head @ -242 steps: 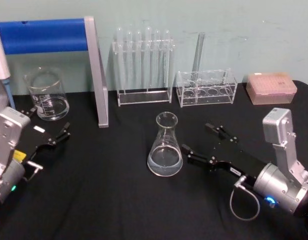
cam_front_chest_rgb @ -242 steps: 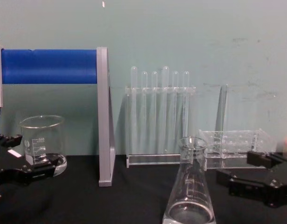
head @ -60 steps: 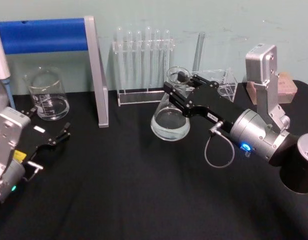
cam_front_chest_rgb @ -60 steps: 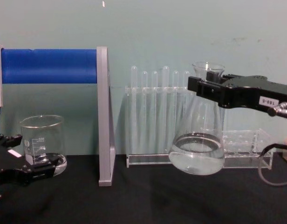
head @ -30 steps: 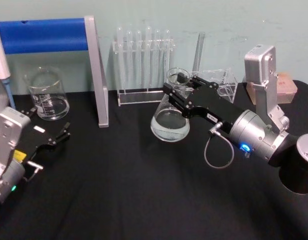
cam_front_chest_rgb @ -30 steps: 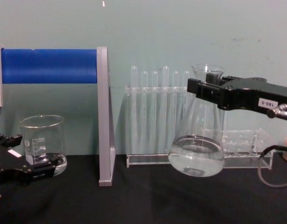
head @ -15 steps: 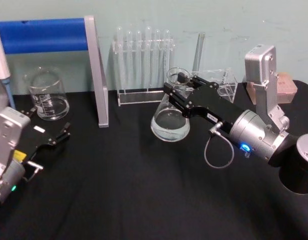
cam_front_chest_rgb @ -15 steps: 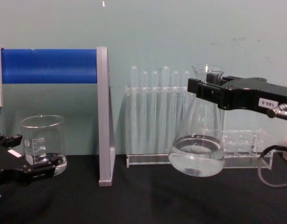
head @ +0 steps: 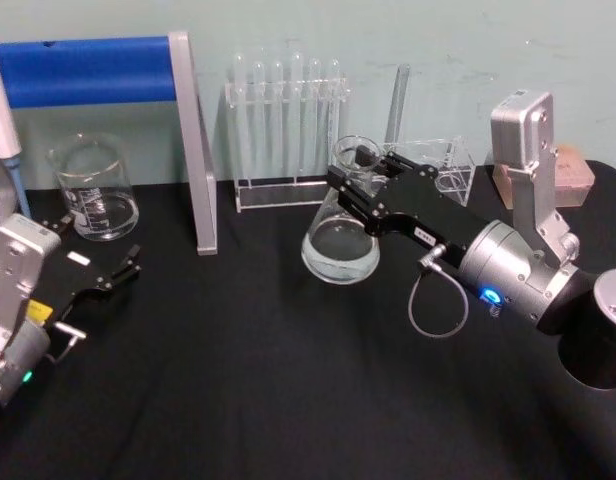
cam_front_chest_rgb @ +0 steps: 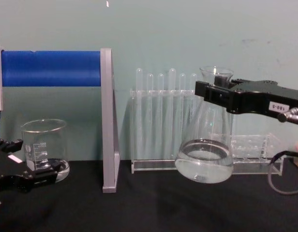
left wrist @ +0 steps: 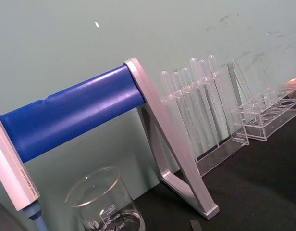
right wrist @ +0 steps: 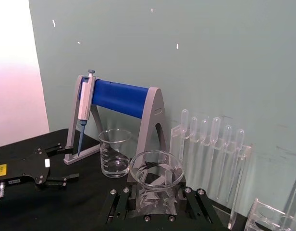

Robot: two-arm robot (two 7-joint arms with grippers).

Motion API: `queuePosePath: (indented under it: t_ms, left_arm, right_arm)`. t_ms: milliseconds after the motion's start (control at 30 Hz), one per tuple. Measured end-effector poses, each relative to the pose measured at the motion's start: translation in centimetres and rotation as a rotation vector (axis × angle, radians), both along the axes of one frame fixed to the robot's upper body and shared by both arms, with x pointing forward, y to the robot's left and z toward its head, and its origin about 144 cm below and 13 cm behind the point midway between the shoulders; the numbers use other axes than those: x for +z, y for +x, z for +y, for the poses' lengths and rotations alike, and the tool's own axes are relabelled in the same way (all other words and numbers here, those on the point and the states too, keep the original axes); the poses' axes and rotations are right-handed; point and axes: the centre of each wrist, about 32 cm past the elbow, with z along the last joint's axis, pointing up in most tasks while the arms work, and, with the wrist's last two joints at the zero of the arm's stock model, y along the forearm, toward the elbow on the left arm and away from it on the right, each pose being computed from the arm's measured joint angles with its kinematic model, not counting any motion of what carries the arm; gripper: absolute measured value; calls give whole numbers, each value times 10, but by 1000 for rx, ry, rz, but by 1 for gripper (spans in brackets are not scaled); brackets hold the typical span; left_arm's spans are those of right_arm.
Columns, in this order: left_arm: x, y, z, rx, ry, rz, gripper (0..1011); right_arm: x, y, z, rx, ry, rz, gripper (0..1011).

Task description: Grasp the erlenmeyer flask with one hand, shake it three times, then place it back.

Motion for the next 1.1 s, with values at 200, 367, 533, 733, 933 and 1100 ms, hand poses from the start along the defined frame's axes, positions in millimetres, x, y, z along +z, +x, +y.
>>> queuePosePath:
  t_ms: [200, 367, 533, 733, 933, 1100]
  left_arm:
    - [0, 0, 0, 0, 0, 0, 1001]
    - [0, 0, 0, 0, 0, 0, 1001]
    - [0, 0, 0, 0, 0, 0, 1001]
    - [0, 0, 0, 0, 0, 0, 1001]
    - [0, 0, 0, 0, 0, 0, 1001]
    - [0, 0, 0, 0, 0, 0, 1001]
  right_arm:
    - [0, 0, 0, 0, 0, 0, 449]
    - [0, 0, 0, 0, 0, 0, 449]
    - [0, 0, 0, 1, 1, 0, 449]
    - [1, 1, 0, 1, 0, -2, 449]
    - [1, 1, 0, 2, 0, -2, 449]
    - [1, 0, 1, 12, -3, 1, 449]
